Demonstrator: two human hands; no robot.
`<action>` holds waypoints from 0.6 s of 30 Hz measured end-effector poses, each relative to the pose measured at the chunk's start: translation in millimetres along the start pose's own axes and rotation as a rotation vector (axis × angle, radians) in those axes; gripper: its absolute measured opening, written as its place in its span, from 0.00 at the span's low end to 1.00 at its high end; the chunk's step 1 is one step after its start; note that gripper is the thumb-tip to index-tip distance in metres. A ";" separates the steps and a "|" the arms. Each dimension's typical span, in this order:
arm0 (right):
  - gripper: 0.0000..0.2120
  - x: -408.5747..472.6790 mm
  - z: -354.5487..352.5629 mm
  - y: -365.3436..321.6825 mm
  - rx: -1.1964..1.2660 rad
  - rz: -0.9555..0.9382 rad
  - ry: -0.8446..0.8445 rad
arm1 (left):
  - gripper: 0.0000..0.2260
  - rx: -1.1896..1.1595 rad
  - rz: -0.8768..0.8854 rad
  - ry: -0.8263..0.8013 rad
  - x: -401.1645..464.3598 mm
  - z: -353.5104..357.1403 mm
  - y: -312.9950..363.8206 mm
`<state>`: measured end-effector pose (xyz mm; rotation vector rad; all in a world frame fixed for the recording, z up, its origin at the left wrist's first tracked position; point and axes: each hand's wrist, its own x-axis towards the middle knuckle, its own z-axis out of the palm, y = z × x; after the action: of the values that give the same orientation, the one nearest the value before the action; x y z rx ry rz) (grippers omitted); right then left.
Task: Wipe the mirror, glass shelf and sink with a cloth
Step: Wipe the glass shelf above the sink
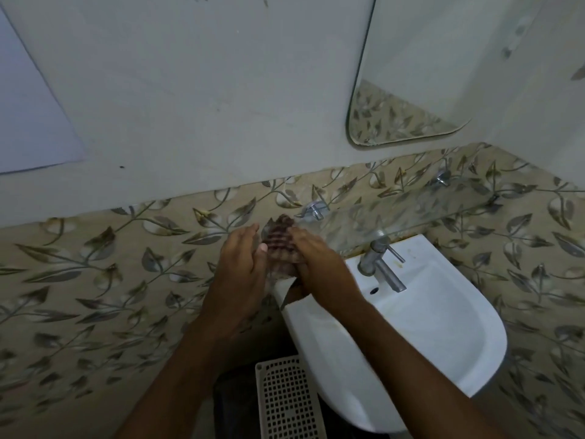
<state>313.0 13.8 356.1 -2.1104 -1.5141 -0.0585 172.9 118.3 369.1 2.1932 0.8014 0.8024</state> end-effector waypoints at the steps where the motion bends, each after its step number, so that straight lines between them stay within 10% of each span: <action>1: 0.26 5.0 -2.3 11.0 0.000 0.066 0.019 | 0.20 -0.002 0.000 0.002 -0.3 -1.6 -1.1; 5: 0.21 23.2 4.2 19.4 -0.028 0.241 0.135 | 0.19 -0.030 -0.013 0.027 -2.5 -5.8 -0.9; 12: 0.27 -9.6 2.2 -22.1 0.035 0.025 0.009 | 0.20 -0.001 0.049 0.005 0.7 -1.6 1.3; 18: 0.23 -4.7 -13.9 38.8 0.021 0.338 0.204 | 0.19 0.020 0.111 -0.017 -1.3 2.6 4.0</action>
<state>349.6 -5.2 351.1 -2.2378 -1.0253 -0.1293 175.1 114.0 370.1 2.2757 0.6864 0.8315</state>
